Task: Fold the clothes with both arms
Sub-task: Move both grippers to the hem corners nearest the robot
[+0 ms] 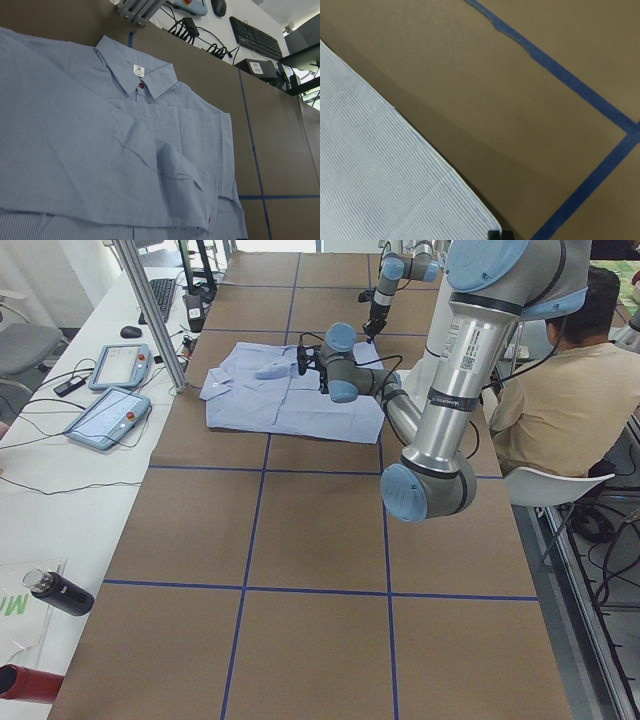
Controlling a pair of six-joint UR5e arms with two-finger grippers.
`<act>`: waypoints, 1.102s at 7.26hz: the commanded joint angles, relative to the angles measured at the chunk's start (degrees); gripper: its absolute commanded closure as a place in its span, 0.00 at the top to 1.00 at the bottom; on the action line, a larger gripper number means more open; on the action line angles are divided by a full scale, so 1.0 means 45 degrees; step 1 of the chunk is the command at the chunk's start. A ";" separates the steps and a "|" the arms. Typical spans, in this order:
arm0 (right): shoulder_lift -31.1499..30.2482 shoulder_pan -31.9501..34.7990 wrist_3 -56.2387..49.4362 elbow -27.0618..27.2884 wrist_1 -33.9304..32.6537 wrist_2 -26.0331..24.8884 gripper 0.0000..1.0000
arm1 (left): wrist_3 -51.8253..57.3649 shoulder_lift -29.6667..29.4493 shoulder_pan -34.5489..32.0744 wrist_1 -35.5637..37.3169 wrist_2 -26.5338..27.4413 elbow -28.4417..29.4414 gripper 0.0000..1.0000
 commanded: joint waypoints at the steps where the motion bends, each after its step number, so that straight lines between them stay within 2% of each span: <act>1: -0.0064 0.0178 -0.0013 0.0107 0.0000 0.0016 0.00 | -0.2363 0.1767 0.2952 0.0315 0.2292 -0.0900 0.99; 3: -0.0084 0.0237 -0.0013 0.0418 -0.0020 0.0035 0.00 | -0.3344 0.2453 0.3880 0.0335 0.2598 -0.0958 0.99; 4: -0.0123 0.0237 -0.0013 0.0459 -0.0020 0.0035 0.00 | -0.3657 0.3018 0.4194 0.0316 0.2637 -0.0939 0.95; 8: -0.0143 0.0335 -0.0013 0.0479 -0.0020 0.0016 0.00 | -0.4266 0.3668 0.4490 0.0374 0.2735 -0.0802 0.83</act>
